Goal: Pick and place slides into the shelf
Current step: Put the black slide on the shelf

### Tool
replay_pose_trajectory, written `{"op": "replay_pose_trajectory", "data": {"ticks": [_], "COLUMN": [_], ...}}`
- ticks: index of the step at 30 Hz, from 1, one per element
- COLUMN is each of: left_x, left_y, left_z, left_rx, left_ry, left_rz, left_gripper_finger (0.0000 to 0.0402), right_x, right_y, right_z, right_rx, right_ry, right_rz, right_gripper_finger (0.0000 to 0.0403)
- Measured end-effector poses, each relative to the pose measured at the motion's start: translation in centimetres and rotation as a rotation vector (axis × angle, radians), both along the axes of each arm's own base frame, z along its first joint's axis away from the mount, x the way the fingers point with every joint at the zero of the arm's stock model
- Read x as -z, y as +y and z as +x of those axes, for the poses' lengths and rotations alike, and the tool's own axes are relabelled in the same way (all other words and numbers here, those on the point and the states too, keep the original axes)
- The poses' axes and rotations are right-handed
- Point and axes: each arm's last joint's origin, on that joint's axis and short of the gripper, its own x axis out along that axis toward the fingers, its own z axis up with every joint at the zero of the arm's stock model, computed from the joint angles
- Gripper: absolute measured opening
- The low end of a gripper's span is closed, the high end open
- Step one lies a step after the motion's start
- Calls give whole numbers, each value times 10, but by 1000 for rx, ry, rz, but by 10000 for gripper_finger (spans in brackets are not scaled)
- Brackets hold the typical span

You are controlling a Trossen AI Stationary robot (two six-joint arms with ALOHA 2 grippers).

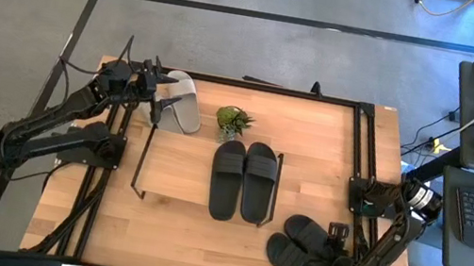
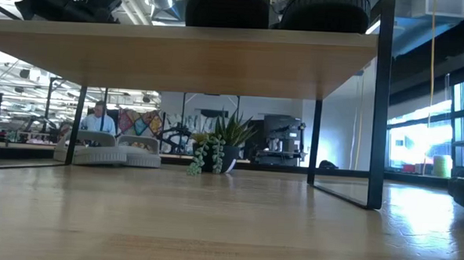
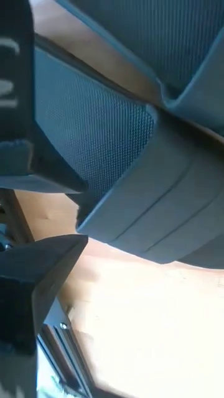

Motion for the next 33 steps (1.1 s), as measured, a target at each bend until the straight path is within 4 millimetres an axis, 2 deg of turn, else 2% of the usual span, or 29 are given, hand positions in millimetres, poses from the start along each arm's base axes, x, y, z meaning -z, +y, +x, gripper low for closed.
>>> {"op": "replay_pose_trajectory", "data": {"ticks": [13,17,21,24,28,33], "left_x": [0,0,0,0,0,0], "left_y": [0,0,0,0,0,0], "left_z": [0,0,0,0,0,0], "left_rx": [0,0,0,1,0,0], "left_ry": [0,0,0,0,0,0], "left_rz": [0,0,0,0,0,0], "left_gripper_finger": [257,257,257,257,257,257], "right_x": [23,26,26,23,4,-19], "right_y": [3,2,1,1,0,2], "right_z": [8,12,14,15,13,15], "right_rx": [-12,1,30,55,231,324], "right_ry": [-18,-19,-30,-15,-30,-75], "right_rz": [-99,-100,-97,-102,-176,-68], "right_gripper_finger": [87,62,19,10,5,3]}}
